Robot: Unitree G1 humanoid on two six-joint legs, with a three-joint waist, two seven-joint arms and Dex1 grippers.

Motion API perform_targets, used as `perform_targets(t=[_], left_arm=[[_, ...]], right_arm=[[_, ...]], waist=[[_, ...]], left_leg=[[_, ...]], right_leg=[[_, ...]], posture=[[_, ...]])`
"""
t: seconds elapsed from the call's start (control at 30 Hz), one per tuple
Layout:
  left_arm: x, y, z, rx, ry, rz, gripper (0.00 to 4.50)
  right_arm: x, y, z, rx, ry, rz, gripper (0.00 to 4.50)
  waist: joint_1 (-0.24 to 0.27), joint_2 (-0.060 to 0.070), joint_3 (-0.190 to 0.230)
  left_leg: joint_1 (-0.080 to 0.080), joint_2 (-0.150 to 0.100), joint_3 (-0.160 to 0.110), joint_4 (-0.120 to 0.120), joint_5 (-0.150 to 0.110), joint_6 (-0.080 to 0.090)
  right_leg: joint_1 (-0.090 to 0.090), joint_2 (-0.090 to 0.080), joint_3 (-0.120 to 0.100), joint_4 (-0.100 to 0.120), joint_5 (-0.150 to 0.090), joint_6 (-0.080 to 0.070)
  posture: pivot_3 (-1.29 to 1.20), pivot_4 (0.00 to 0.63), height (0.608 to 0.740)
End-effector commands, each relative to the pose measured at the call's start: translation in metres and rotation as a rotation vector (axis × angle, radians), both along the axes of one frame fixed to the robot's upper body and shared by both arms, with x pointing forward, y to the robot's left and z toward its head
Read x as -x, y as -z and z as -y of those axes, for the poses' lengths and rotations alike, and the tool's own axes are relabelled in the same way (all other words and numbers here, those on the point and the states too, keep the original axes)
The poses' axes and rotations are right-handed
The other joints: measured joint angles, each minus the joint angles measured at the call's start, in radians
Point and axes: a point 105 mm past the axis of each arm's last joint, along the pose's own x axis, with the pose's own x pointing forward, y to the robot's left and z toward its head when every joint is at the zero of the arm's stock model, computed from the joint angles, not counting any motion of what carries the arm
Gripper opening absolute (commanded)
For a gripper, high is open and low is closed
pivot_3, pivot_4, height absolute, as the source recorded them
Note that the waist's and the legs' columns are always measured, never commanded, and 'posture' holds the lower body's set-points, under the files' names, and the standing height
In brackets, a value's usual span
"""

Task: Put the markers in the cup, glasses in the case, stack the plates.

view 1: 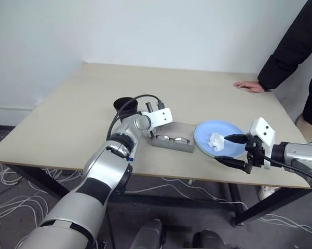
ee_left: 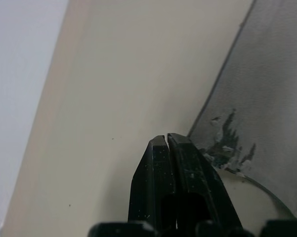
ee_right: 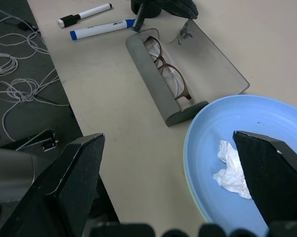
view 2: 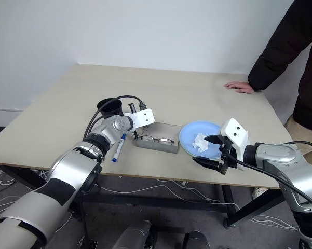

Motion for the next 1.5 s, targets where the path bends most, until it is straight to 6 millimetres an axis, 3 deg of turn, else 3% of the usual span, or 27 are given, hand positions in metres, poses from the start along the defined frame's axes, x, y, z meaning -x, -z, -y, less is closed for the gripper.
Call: perform_targets(t=[0.03, 0.17, 0.27, 0.53, 0.87, 1.2, 1.27, 1.5], left_arm=[[0.0, -0.013, 0.008, 0.0, 0.073, -0.007, 0.02], [-0.001, -0.037, 0.007, 0.032, 0.128, -0.022, 0.02], [0.005, -0.041, 0.008, 0.061, 0.185, -0.081, 0.02], [0.022, -0.044, 0.003, 0.101, 0.318, -0.214, 0.02], [0.026, -0.049, -0.008, 0.05, 0.366, -0.227, 0.02], [0.053, -0.032, -0.011, -0.002, 0.541, -0.35, 0.02], [0.05, -0.034, -0.012, 0.008, 0.527, -0.323, 0.02], [0.011, -0.063, -0.017, 0.134, 0.242, -0.116, 0.02]], right_arm=[[-0.003, -0.014, -0.001, -0.008, -0.002, 0.061, 4.5], [-0.008, -0.013, -0.006, -0.015, -0.022, 0.064, 4.5], [-0.01, -0.013, -0.008, -0.016, -0.029, 0.066, 4.5], [-0.013, -0.012, -0.011, -0.016, -0.048, 0.07, 4.5], [-0.015, -0.01, -0.014, -0.017, -0.059, 0.073, 4.5], [-0.018, -0.011, -0.013, -0.01, -0.053, 0.08, 4.5], [-0.018, -0.011, -0.013, -0.01, -0.052, 0.081, 4.5], [-0.017, -0.01, -0.015, -0.017, -0.057, 0.076, 4.5]], waist=[[0.0, 0.0, 0.0], [-0.001, 0.0, 0.0], [0.001, 0.0, 0.0], [0.001, 0.0, 0.0], [0.0, 0.0, 0.0], [-0.001, 0.0, 0.0], [-0.001, 0.0, 0.0], [0.0, 0.0, 0.0]], left_leg=[[0.0, 0.0, 0.0, 0.0, 0.0, 0.0], [0.0, 0.0, 0.0, 0.0, 0.0, 0.0], [-0.001, 0.0, 0.0, -0.001, 0.0, 0.0], [-0.001, 0.0, 0.001, -0.001, 0.0, 0.001], [-0.001, 0.001, 0.001, 0.0, 0.0, 0.001], [-0.001, 0.001, 0.002, 0.0, 0.0, 0.001], [-0.001, 0.002, 0.002, 0.0, 0.0, 0.001], [-0.001, 0.002, 0.002, 0.002, 0.0, 0.001]], right_leg=[[0.0, 0.0, 0.0, 0.0, 0.0, 0.0], [0.0, 0.0, 0.0, 0.0, 0.0, 0.0], [-0.001, 0.0, 0.0, 0.0, 0.0, 0.0], [-0.001, 0.0, 0.0, -0.002, 0.0, 0.0], [-0.001, 0.0, 0.0, -0.001, 0.0, 0.0], [-0.001, 0.001, 0.0, -0.001, 0.0, -0.001], [-0.002, 0.001, 0.0, -0.001, 0.0, -0.001], [-0.001, 0.001, 0.0, 0.001, 0.001, 0.0]], posture=[[0.0, 0.0, 0.701], [0.0, 0.0, 0.701], [0.0, 0.0, 0.701], [0.0, 0.0, 0.701], [0.0, 0.0, 0.701], [0.0, 0.0, 0.701], [0.0, 0.0, 0.701], [0.0, 0.0, 0.701]])
